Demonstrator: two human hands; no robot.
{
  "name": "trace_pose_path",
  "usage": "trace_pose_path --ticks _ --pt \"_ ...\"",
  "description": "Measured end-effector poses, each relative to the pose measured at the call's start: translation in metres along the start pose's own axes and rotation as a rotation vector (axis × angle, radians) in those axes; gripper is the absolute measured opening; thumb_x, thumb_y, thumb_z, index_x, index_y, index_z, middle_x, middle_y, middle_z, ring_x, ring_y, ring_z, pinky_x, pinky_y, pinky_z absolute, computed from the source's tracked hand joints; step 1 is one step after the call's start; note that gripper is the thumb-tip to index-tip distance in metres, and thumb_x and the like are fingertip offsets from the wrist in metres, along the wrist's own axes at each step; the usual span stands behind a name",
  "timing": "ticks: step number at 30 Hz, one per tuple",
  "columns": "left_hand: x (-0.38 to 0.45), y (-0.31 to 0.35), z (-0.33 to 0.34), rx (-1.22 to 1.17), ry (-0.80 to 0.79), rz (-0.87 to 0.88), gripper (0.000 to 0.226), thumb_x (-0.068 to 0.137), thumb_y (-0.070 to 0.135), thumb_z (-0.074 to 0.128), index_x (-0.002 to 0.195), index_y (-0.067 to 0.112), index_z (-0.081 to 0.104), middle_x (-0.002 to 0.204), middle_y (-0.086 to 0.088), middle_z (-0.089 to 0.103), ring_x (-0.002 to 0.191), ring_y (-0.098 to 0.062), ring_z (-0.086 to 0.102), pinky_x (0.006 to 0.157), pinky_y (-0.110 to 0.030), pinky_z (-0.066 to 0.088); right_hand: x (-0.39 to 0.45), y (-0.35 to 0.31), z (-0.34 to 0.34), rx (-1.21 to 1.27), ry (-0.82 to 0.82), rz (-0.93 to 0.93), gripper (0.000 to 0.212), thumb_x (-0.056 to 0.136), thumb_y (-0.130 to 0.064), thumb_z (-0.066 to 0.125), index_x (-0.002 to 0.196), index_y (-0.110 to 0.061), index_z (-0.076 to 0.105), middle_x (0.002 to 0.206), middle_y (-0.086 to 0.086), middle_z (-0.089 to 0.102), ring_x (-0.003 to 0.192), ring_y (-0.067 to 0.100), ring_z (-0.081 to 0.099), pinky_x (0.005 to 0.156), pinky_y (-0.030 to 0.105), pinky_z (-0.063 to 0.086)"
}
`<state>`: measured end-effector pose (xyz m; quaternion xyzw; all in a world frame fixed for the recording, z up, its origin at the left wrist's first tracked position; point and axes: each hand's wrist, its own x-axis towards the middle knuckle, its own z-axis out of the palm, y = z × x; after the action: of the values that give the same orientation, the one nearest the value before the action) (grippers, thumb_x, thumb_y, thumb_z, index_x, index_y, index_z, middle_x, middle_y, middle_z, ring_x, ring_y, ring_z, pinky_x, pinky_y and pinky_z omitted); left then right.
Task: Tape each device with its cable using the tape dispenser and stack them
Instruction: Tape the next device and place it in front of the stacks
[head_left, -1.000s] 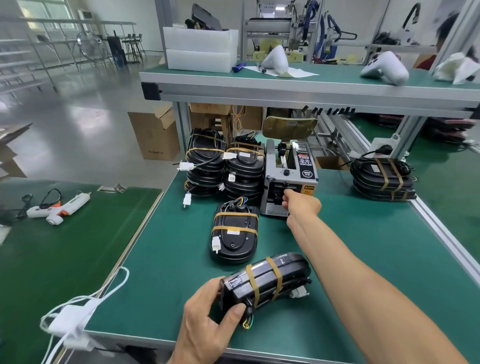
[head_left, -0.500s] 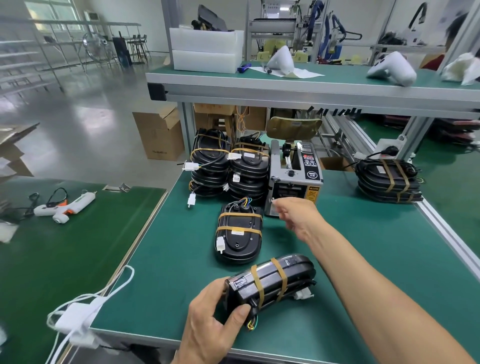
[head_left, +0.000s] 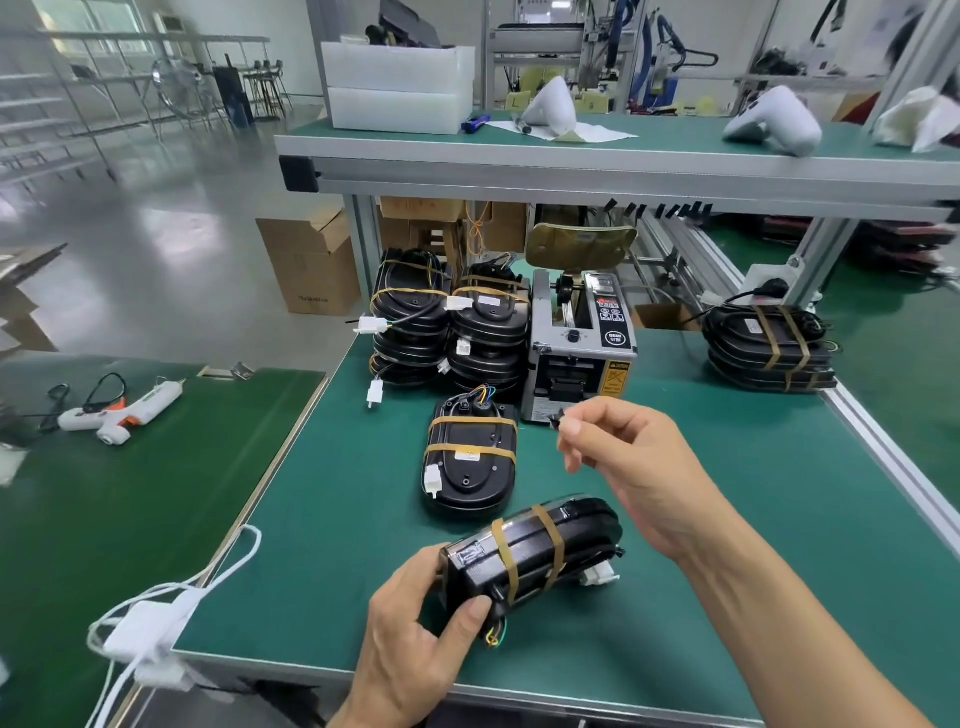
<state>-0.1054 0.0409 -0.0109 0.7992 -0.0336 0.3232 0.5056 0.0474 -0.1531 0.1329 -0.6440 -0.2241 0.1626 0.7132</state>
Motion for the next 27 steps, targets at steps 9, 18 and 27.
trace_pose_path --ticks 9,18,27 --pt "-0.002 -0.004 0.0 0.025 -0.006 -0.025 0.03 0.096 0.048 0.069 0.124 0.037 0.068 0.106 0.008 0.078 0.093 -0.019 0.076 0.079 -0.038 0.06 -0.032 -0.002 0.004 0.228 -0.073 -0.02 0.053 0.075 -0.054 0.087 0.093 -0.006 0.076 0.074 0.012 0.063 0.069 0.018 0.058 0.079 0.024 0.053" --pt "-0.001 -0.002 0.001 0.011 -0.008 -0.041 0.033 0.099 0.062 0.064 0.12 0.037 0.068 0.103 0.008 0.077 0.091 -0.021 0.075 0.078 -0.041 0.06 -0.038 0.002 0.002 0.288 -0.085 -0.032 0.055 0.072 -0.038 0.092 0.117 -0.009 0.078 0.093 0.014 0.065 0.08 0.02 0.064 0.085 0.029 0.054" --pt "-0.001 -0.004 0.002 -0.004 -0.011 -0.046 0.03 0.101 0.06 0.065 0.118 0.036 0.068 0.101 0.006 0.077 0.089 -0.023 0.074 0.075 -0.044 0.061 -0.037 0.005 0.011 0.229 0.03 0.048 0.017 0.085 -0.016 0.073 0.1 -0.018 0.08 0.084 0.007 0.066 0.072 0.017 0.059 0.074 0.026 0.051"
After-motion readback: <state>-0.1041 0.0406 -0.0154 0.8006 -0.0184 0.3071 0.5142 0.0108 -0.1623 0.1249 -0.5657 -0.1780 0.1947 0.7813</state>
